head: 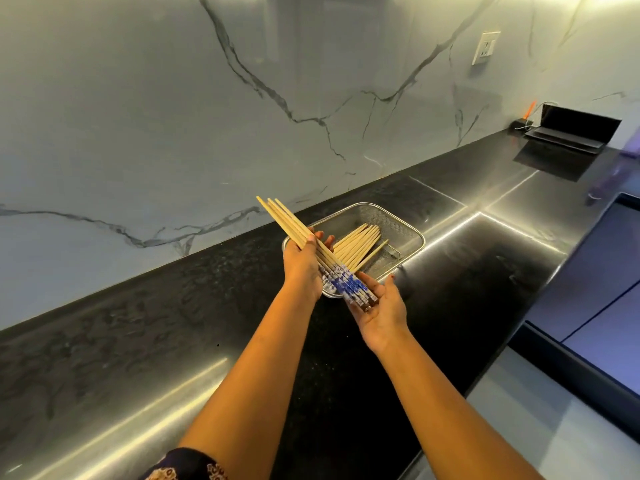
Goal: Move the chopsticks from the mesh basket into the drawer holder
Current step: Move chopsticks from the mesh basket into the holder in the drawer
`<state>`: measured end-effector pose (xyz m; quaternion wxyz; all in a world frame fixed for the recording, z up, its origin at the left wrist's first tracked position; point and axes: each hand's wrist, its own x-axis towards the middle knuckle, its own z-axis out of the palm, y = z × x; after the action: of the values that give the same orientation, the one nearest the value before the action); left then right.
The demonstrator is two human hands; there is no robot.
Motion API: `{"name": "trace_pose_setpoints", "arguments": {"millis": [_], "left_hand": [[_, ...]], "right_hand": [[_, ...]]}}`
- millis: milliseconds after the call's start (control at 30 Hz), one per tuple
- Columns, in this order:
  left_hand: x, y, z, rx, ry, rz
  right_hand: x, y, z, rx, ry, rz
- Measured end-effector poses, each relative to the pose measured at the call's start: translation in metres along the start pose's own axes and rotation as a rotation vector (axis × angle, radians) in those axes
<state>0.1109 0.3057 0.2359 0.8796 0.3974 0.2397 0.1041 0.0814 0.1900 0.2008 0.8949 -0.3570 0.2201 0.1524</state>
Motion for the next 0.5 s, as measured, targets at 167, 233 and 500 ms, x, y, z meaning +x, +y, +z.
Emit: {"name": "trace_pose_setpoints", "arguments": {"millis": [167, 233, 500], "left_hand": [[-0.026, -0.023, 0.011, -0.003, -0.034, 0.02], [-0.034, -0.029, 0.014, -0.017, -0.042, 0.014], [-0.072, -0.046, 0.029, -0.066, -0.05, 0.002]], "right_hand": [[-0.009, 0.003, 0.002, 0.055, 0.076, -0.092], [-0.012, -0.001, -0.003, 0.044, 0.086, -0.097], [-0.03, -0.015, -0.026, 0.002, 0.006, -0.046]]}}
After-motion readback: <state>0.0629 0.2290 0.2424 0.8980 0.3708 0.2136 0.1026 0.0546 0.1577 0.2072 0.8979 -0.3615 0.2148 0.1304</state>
